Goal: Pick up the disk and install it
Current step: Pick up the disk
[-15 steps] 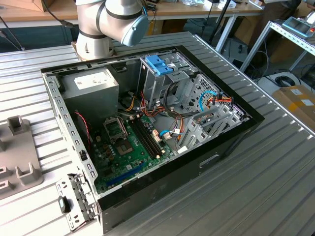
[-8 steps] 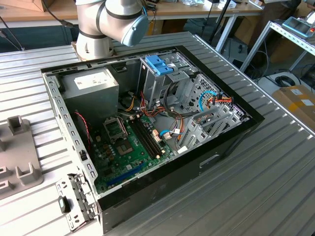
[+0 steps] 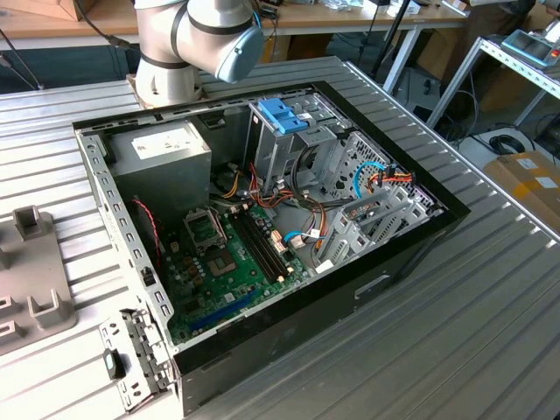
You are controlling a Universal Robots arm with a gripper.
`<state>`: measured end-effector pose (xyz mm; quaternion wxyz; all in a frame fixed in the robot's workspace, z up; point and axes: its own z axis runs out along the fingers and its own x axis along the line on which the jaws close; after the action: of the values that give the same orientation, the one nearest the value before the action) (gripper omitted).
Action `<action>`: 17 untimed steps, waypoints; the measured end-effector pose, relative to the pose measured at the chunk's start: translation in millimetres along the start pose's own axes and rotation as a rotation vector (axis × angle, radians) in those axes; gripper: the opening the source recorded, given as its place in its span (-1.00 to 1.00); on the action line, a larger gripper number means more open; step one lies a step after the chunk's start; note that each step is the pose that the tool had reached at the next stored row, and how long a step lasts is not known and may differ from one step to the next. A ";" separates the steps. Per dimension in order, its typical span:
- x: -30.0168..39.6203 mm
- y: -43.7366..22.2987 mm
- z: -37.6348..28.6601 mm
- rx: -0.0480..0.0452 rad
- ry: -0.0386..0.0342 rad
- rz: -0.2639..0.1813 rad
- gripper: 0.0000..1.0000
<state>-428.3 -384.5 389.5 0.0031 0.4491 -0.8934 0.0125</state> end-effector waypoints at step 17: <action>0.0 0.0 0.0 0.0008 -0.0003 -0.030 -0.80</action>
<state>-428.2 -384.5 389.5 0.0030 0.4623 -0.8866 0.0128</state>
